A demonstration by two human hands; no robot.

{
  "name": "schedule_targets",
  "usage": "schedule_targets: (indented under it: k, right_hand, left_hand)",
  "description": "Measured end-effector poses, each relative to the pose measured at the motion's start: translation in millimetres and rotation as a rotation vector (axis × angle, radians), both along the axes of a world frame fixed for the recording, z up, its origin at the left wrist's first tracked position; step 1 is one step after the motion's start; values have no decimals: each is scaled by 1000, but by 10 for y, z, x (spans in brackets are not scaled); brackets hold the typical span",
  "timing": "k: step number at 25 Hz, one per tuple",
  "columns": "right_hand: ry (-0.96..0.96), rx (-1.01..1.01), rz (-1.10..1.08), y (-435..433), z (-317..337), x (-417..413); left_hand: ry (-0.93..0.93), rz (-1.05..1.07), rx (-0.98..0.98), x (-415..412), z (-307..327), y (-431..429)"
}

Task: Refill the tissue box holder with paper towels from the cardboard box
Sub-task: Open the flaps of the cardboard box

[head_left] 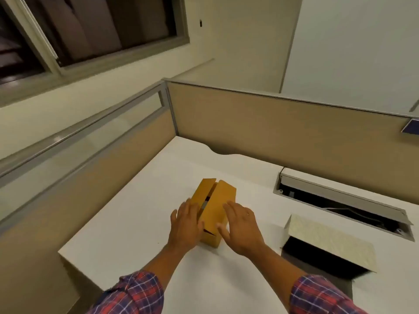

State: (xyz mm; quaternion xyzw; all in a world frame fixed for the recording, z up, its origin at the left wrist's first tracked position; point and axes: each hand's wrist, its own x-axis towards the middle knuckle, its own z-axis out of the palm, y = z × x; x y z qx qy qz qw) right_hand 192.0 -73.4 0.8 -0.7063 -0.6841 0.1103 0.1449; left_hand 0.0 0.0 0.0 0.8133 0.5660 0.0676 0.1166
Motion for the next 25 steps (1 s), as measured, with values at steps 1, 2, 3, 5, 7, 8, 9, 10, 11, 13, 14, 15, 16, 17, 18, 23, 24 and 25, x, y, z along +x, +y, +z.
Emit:
schedule_targets:
  k: [1, 2, 3, 5, 7, 8, 9, 10, 11, 13, 14, 15, 16, 17, 18, 23, 24, 25]
  right_hand:
    - [-6, -17, 45, 85, 13, -62]
    - [-28, -22, 82, 169, 27, -123]
    - [-59, -19, 121, 262, 42, -175]
    - [-110, -35, 184, 427, 77, -282]
    - [-175, -81, 253, 535, 76, -372]
    - [-220, -105, 295, 588, 76, -392]
    - [-264, -119, 335, 629, 99, -399]
    - [-302, -134, 370, 669, 135, -392]
    - [-322, -151, 391, 703, 177, -376]
    - [-324, -175, 396, 736, 281, -327]
    - [-320, -173, 391, 742, 319, -294]
    - [-325, -155, 391, 742, 349, -262]
    - [-341, -121, 394, 731, 378, -231]
    - [-365, -78, 395, 721, 397, -204]
    - [-383, -56, 392, 703, 420, -182]
    - [-271, -345, 177, 674, 411, -28]
    - [-249, -377, 161, 679, 375, -11]
    - [-231, -385, 159, 681, 329, -6]
  left_hand:
    - [-83, -6, -52, -41, -19, 41]
    - [-178, 4, -114, -80, -9, 81]
    - [-261, 15, -151, -115, -2, 112]
    - [-391, 58, -189, -180, 23, 210]
    - [-514, 127, -201, -273, 28, 285]
    - [-571, 168, -213, -330, 43, 329]
    - [-616, 206, -220, -386, 45, 373]
    - [-650, 243, -214, -442, 41, 425]
    - [-654, 272, -193, -493, 35, 475]
    - [-631, 330, -154, -577, 41, 551]
    - [-619, 353, -148, -604, 41, 583]
    - [-611, 374, -148, -627, 47, 603]
    - [-609, 386, -148, -636, 60, 612]
    - [-586, 392, -140, -638, 67, 606]
    - [-531, 389, -113, -637, 56, 592]
    - [-183, 248, 128, -603, 32, 527]
    - [-137, 186, 139, -588, 28, 521]
    - [-85, 108, 135, -575, 20, 514]
